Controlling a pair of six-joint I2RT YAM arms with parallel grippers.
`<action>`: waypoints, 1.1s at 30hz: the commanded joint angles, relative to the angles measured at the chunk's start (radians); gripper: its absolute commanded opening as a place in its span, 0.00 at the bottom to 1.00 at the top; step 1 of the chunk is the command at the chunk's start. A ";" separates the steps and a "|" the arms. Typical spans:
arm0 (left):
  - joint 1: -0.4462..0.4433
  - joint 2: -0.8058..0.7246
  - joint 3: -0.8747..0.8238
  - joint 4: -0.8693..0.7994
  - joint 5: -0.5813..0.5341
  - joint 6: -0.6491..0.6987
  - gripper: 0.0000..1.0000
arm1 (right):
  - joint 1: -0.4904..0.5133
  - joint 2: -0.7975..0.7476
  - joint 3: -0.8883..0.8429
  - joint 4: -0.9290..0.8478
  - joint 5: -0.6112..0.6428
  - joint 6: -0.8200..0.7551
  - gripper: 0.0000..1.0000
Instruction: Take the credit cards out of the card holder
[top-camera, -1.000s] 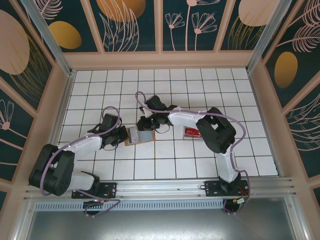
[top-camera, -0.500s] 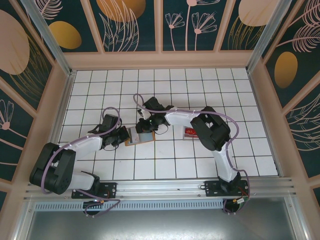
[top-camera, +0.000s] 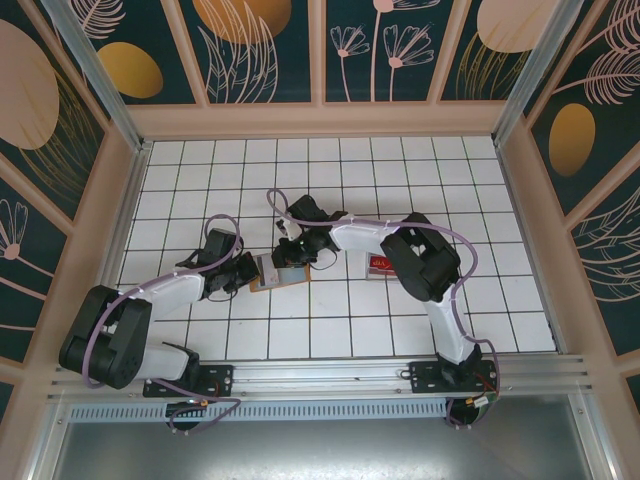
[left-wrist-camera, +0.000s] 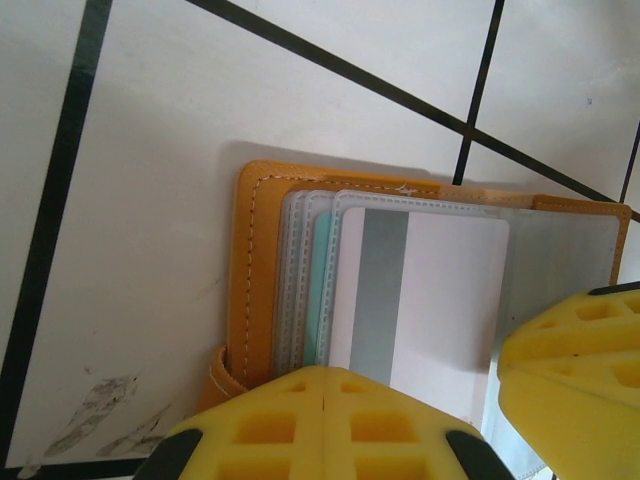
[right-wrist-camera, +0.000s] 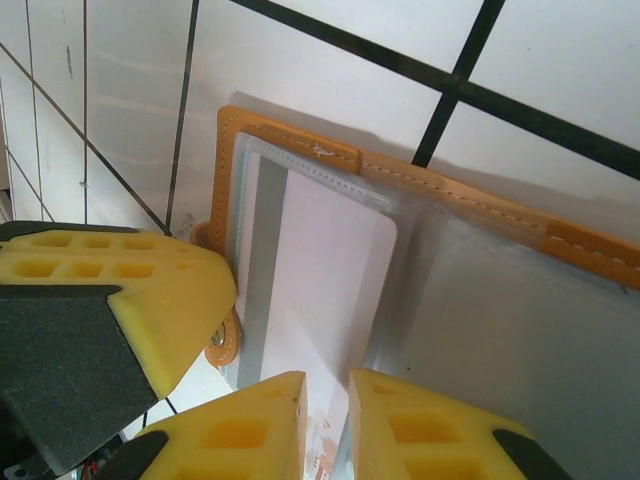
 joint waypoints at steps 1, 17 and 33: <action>0.005 0.004 -0.021 -0.008 0.024 -0.012 0.05 | 0.009 0.034 0.024 -0.017 -0.043 0.002 0.19; 0.005 -0.007 -0.027 -0.020 0.016 -0.018 0.04 | 0.005 -0.019 -0.007 -0.031 0.035 0.018 0.18; 0.005 -0.007 -0.032 -0.015 0.021 -0.016 0.03 | -0.011 -0.046 -0.038 -0.036 0.052 0.032 0.18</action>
